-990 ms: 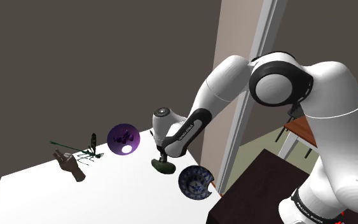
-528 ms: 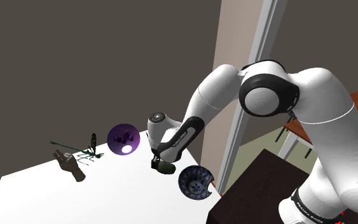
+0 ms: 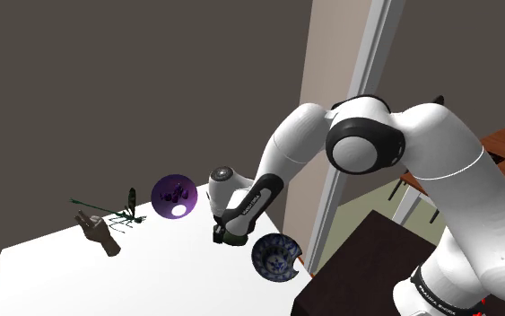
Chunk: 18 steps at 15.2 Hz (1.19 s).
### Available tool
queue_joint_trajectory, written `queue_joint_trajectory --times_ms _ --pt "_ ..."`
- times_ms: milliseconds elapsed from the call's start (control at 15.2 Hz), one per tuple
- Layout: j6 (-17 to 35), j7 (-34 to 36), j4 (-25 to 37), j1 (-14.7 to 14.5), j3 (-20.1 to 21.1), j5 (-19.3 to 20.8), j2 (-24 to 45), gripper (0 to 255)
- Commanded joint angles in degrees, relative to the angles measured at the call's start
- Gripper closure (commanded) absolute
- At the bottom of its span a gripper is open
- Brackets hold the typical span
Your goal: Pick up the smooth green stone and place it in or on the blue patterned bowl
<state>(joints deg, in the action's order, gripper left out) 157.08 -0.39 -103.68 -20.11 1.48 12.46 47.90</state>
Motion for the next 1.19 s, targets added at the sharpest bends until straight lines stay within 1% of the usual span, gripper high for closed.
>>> queue_joint_trajectory --times_ms 0,264,330,924,1122 --pt "0.11 0.04 0.01 -0.03 -0.03 0.02 0.11 0" --pt "0.1 0.04 0.01 -0.03 -0.02 0.01 0.1 0" --pt "0.1 0.04 0.01 -0.03 -0.02 0.01 0.1 255" --pt "0.11 0.04 0.01 -0.03 -0.03 0.02 0.11 255" --pt "-1.01 -0.18 -1.02 0.17 0.25 -0.14 -2.04 255"
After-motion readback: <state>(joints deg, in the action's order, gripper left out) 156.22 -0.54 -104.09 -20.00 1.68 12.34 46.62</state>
